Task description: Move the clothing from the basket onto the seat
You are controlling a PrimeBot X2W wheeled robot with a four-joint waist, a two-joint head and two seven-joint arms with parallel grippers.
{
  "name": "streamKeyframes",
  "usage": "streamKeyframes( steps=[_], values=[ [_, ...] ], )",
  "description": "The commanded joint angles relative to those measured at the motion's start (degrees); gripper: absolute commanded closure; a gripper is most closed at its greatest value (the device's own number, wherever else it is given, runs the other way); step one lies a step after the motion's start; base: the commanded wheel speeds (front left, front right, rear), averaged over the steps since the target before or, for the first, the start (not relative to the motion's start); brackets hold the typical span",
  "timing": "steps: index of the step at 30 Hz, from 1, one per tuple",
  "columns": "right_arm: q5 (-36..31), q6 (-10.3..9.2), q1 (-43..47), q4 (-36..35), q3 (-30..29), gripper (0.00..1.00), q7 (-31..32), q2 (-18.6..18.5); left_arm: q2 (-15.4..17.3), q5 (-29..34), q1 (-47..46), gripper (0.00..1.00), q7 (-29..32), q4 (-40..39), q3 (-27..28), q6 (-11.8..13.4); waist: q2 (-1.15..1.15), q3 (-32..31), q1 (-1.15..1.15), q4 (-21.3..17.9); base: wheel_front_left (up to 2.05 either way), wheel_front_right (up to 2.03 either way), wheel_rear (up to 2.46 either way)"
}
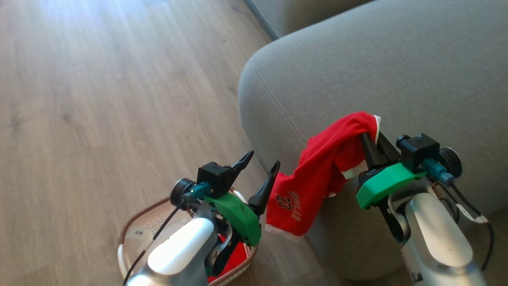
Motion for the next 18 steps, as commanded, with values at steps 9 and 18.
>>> streamKeyframes(
  steps=[9, 18],
  values=[
    [1.3, -0.02, -11.4, -0.4, 2.2, 1.00, 1.1, -1.2, 1.5, 1.1, -2.5, 0.00, -1.7, -2.3, 1.6, 1.3, 0.00, 3.7, 0.00, -0.8, 0.00, 0.00, 0.00],
    [1.5, -0.02, -29.5, 5.9, 0.1, 1.00, 2.8, -4.2, 2.8, 2.1, -4.4, 0.00, -1.4, -5.4, 1.6, 2.2, 0.00, 7.9, 0.00, 3.2, 0.00, 0.00, 0.00]
  ],
)
